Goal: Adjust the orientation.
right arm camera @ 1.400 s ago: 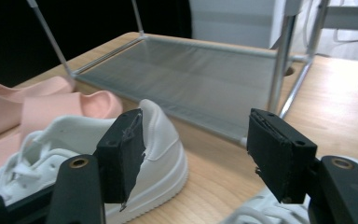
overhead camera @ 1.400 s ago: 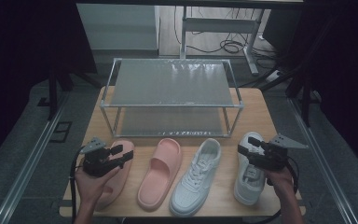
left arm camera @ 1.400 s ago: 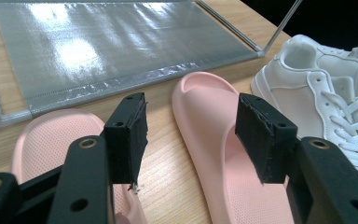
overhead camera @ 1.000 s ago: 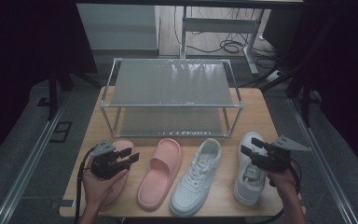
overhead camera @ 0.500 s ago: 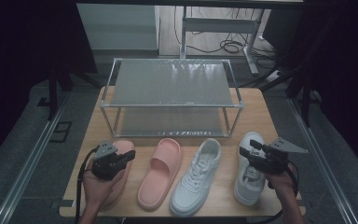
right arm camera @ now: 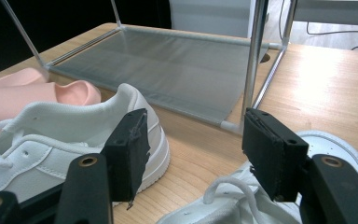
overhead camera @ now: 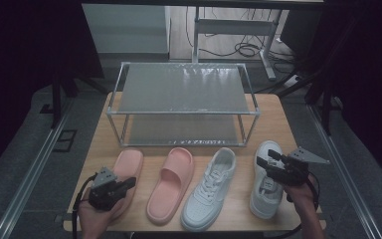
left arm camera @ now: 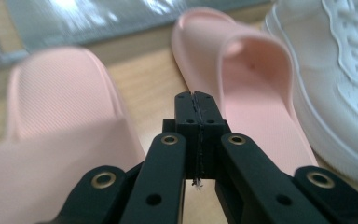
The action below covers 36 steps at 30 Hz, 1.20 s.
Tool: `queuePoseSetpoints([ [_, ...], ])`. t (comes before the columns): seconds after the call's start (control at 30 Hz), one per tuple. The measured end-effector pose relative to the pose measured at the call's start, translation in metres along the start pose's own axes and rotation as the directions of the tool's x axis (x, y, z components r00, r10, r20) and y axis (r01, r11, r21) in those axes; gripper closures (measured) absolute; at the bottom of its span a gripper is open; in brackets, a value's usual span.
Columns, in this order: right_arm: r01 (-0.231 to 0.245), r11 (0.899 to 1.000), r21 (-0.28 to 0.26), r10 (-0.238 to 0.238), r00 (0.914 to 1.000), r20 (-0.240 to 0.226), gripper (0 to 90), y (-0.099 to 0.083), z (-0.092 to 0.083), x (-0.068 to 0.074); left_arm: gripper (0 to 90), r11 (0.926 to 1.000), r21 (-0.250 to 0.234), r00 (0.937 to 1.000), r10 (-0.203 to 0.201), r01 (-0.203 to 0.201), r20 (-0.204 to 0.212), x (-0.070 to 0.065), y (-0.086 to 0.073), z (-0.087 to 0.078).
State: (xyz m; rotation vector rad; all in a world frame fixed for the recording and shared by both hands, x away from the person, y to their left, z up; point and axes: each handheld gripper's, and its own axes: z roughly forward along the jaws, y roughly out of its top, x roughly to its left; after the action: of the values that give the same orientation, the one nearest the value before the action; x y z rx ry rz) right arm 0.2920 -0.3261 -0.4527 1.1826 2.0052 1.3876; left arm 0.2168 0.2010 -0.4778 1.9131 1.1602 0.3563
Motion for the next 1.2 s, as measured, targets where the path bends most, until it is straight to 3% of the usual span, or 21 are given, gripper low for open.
queuePoseSetpoints([
  [0.37,0.003,1.0,0.022,-0.003,1.0,0.0,41.8,-0.002,0.003,0.002,90.0,0.9982,0.053,0.9996,-0.028,0.028,0.0,-0.007,-0.023,0.009],
  [0.63,0.002,0.999,0.039,-0.002,1.0,-0.002,41.9,-0.005,0.006,0.003,90.0,0.9948,0.094,0.9987,-0.038,0.041,-0.033,-0.005,-0.034,0.012],
  [1.2,-0.001,0.999,0.046,0.001,1.0,0.002,42.0,-0.006,0.006,0.002,90.0,0.9913,0.108,0.9941,-0.066,0.075,-0.086,0.006,-0.049,-0.002],
])
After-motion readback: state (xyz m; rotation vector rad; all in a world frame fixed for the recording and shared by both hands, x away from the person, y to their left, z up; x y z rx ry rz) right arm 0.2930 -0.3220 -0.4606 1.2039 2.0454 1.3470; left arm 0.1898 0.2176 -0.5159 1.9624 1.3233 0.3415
